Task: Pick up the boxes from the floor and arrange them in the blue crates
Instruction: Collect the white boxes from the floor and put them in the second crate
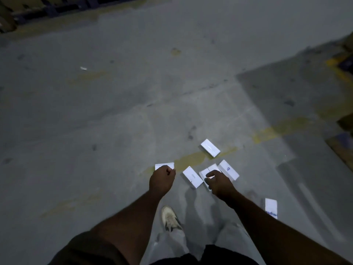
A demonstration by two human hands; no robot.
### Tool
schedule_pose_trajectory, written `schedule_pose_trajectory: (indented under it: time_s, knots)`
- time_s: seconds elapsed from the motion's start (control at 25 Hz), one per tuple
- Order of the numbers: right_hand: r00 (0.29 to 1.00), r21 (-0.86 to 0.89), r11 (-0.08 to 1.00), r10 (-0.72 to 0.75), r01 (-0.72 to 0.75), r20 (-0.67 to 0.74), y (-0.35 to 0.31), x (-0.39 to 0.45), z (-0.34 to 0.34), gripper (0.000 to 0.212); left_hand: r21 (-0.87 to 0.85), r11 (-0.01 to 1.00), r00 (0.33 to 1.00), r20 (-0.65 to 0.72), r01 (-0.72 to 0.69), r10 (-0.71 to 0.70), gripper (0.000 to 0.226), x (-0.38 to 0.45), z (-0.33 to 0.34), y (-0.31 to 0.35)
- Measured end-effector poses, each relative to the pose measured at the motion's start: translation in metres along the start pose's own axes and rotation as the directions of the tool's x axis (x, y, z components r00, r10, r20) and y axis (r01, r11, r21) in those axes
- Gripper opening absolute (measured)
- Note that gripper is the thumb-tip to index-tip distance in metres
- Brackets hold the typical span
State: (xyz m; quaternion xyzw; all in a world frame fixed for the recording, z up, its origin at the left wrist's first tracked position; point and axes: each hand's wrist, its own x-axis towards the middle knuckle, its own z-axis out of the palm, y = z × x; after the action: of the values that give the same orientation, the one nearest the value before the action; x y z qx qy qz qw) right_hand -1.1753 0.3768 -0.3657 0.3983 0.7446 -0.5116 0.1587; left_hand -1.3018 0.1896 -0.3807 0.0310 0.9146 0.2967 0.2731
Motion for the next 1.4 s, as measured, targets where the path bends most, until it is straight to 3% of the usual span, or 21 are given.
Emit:
schedule_pose_trajectory:
  time_s: [0.16,0.32,0.44,0.6,0.76,0.88,0.96,1.08,1.2,1.32,1.4]
  knots:
    - [0.995,0.012,0.995,0.097,-0.097,-0.015,-0.006,0.031,0.006,0.007,0.002,1.000,0.992,0.124,0.010,-0.010,0.030,0.040,0.002,-0.004]
    - [0.994,0.033,0.994,0.106,-0.105,-0.033,-0.016,0.095,0.008,0.008,0.019,0.998,0.988,0.141,0.063,-0.065,0.033,0.084,0.015,-0.014]
    - [0.991,0.038,0.994,0.106,-0.104,-0.079,-0.009,0.154,0.023,0.033,0.092,0.995,0.990,0.132,0.042,-0.054,0.021,0.127,0.040,-0.021]
    - [0.981,0.129,0.979,0.169,-0.155,-0.097,0.052,0.242,0.069,0.044,0.177,0.983,0.991,0.130,-0.046,0.023,0.025,0.207,0.114,-0.060]
    - [0.941,0.200,0.949,0.282,-0.245,-0.185,0.146,0.344,0.145,0.048,0.197,0.957,0.959,0.228,-0.213,0.166,0.039,0.310,0.222,-0.164]
    - [0.933,0.142,0.952,0.296,-0.271,-0.206,0.201,0.407,0.202,0.059,0.313,0.869,0.901,0.330,-0.384,0.280,0.040,0.380,0.281,-0.233]
    - [0.943,0.076,0.960,0.280,-0.271,-0.180,0.230,0.438,0.241,0.067,0.376,0.853,0.908,0.348,-0.362,0.232,0.047,0.409,0.302,-0.257]
    - [0.957,-0.045,0.968,0.238,-0.248,-0.169,0.255,0.464,0.277,0.076,0.502,0.824,0.930,0.359,-0.262,0.077,0.083,0.434,0.319,-0.277]
    - [0.978,-0.231,0.962,0.099,-0.142,-0.185,0.273,0.488,0.295,0.080,0.625,0.703,0.924,0.364,-0.338,0.121,0.116,0.458,0.323,-0.305]
    - [0.989,-0.409,0.907,0.050,-0.103,-0.138,0.294,0.506,0.305,0.097,0.719,0.592,0.923,0.361,-0.365,0.131,0.121,0.480,0.326,-0.332]
    - [0.992,-0.479,0.874,0.032,-0.088,-0.124,0.305,0.513,0.310,0.102,0.736,0.580,0.927,0.360,-0.350,0.104,0.116,0.489,0.328,-0.340]
